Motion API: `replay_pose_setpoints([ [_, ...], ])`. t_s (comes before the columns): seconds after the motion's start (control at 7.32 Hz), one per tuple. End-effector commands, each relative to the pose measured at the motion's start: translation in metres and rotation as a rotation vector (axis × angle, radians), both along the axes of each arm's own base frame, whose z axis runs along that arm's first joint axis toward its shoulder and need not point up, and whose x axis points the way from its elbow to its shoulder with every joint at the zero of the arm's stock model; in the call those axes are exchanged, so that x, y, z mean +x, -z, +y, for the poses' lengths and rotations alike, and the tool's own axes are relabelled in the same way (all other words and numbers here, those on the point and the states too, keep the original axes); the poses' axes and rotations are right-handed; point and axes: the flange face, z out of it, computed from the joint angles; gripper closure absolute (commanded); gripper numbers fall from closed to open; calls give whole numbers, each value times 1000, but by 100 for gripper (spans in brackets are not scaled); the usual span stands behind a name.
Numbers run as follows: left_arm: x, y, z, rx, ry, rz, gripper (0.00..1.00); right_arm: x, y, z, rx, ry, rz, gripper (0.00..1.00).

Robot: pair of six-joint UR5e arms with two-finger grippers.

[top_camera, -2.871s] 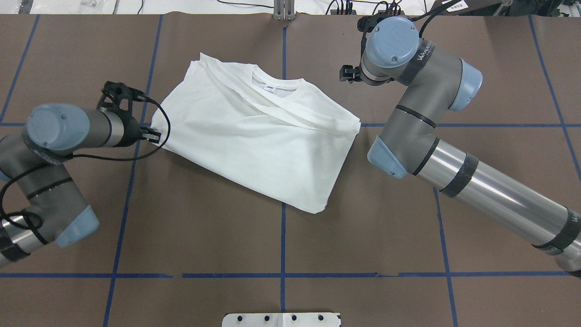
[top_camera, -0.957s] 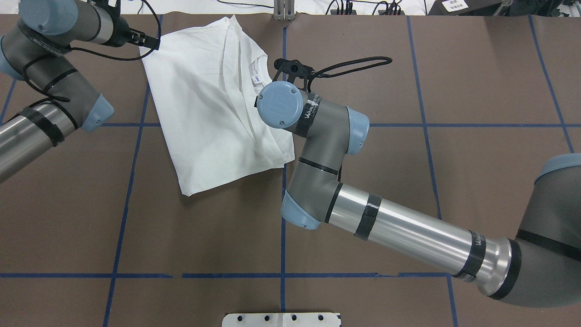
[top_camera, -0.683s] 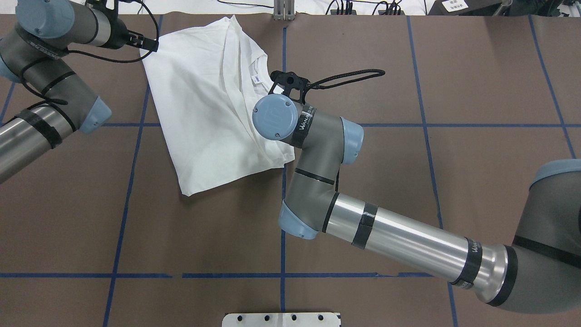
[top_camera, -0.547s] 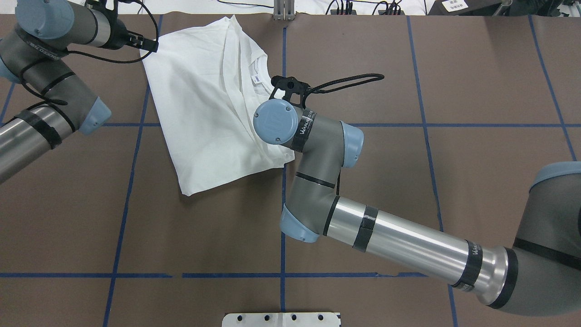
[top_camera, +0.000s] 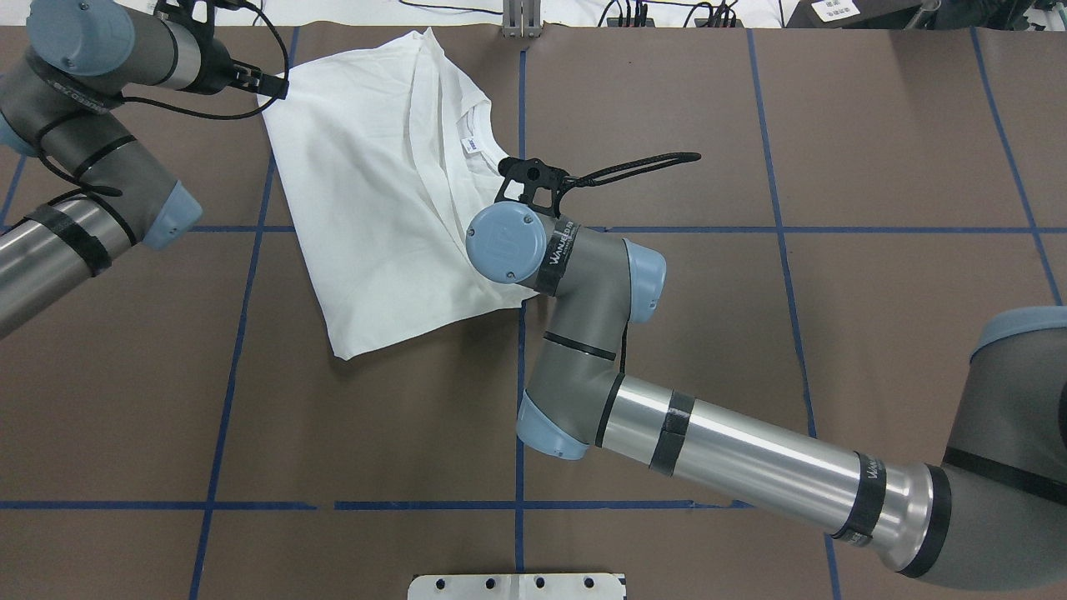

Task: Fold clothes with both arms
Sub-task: 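Reach the right gripper across to the collar of the folded shirt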

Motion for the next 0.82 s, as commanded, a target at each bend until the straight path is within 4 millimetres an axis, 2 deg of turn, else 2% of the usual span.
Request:
replay_pose_setpoints([
  [0.0, 0, -2, 1, -2, -1, -1, 0, -3, -4, 1, 1, 2, 11, 45],
  [0.68, -2, 2, 2, 7, 1, 5, 0, -6, -7, 5, -1, 7, 17, 49],
])
